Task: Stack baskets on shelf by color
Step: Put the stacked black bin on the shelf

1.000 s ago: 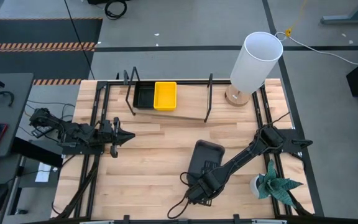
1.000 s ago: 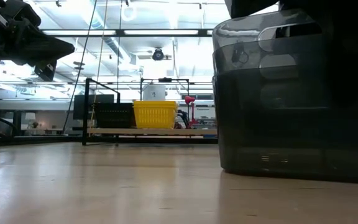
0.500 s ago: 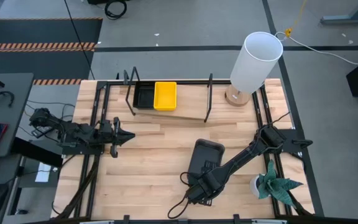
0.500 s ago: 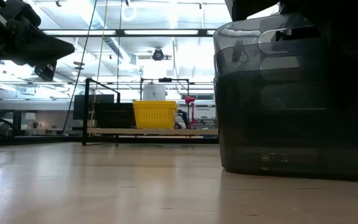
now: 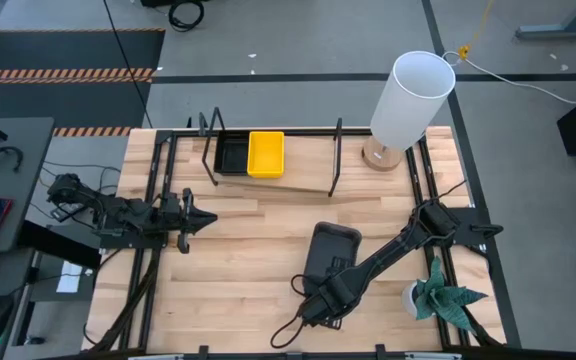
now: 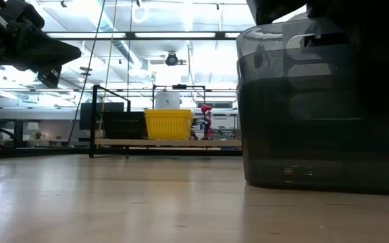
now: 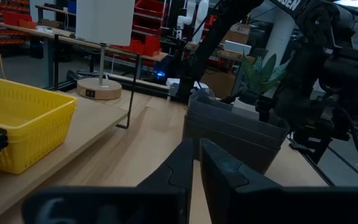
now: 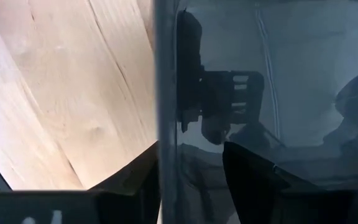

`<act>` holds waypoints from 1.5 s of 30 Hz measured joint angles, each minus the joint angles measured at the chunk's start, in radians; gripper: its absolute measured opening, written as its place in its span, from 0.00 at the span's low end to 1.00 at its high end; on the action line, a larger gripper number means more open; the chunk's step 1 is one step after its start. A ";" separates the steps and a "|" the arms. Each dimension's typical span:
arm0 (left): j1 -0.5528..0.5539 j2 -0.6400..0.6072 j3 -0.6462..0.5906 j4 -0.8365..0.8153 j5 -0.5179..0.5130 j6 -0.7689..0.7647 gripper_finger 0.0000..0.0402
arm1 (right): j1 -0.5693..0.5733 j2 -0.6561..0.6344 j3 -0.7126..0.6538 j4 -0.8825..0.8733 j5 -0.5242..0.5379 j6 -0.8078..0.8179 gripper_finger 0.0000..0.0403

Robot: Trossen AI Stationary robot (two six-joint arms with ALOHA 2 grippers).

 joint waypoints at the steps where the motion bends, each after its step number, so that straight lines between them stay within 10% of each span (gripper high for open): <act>1: 0.000 0.000 0.000 0.000 0.000 0.000 0.09 | 0.000 0.000 0.000 0.000 0.000 0.008 0.41; 36: 0.000 0.000 0.000 0.000 0.000 0.000 0.09 | 0.000 0.000 0.000 0.007 -0.002 -0.038 0.41; 45: 0.000 0.000 0.000 0.000 0.000 0.000 0.07 | -0.021 0.000 0.001 0.006 -0.005 -0.068 0.24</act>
